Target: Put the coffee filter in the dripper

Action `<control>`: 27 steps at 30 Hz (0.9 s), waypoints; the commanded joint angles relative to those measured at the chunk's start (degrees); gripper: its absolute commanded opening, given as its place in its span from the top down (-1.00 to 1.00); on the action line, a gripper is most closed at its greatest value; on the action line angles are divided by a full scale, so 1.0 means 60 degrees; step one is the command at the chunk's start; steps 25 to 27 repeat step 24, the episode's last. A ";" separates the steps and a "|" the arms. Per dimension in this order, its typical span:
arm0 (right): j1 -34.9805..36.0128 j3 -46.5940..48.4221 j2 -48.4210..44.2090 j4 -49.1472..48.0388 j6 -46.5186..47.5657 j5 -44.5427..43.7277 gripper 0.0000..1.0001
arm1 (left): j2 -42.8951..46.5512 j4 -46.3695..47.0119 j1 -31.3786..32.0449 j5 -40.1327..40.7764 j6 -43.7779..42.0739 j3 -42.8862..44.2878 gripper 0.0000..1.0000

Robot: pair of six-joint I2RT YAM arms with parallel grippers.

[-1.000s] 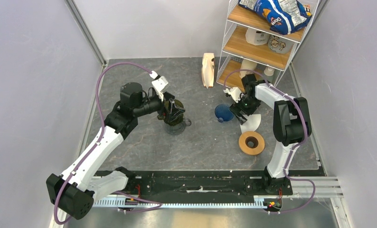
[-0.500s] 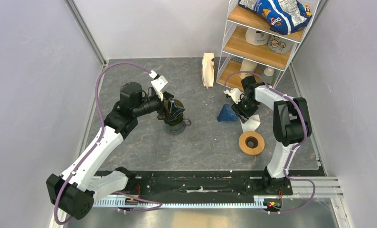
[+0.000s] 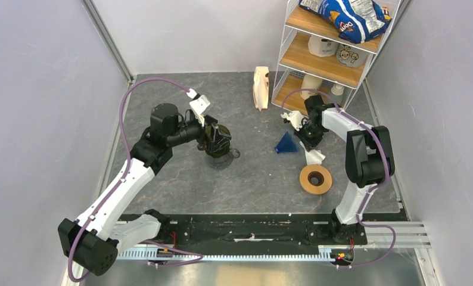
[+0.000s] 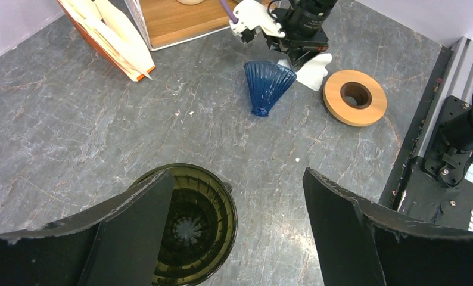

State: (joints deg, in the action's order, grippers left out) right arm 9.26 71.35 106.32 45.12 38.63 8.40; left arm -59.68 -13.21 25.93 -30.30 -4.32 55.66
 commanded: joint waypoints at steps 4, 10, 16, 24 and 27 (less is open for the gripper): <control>0.0008 0.0699 -0.1017 0.1127 -0.0099 0.0503 -0.53 | 0.0196 -0.0127 -0.0183 0.0460 0.0410 0.0258 -0.89; 0.0009 0.2462 -0.2587 0.2273 -0.1241 0.1859 -0.94 | -0.1095 -0.3816 -0.1592 0.0974 0.1318 0.3255 -0.92; 0.0008 0.3274 -0.4081 0.1789 -0.3700 0.2646 -0.94 | -0.2696 -0.7531 -0.2886 0.2901 0.0754 0.6177 -0.93; 0.0010 0.0854 -0.5780 0.0955 -0.4950 0.2548 -0.94 | -0.1901 -0.7324 -0.3048 0.4654 0.0295 0.4780 -0.94; 0.0010 0.0854 -0.5780 0.0955 -0.4950 0.2548 -0.94 | -0.1901 -0.7324 -0.3048 0.4654 0.0295 0.4780 -0.94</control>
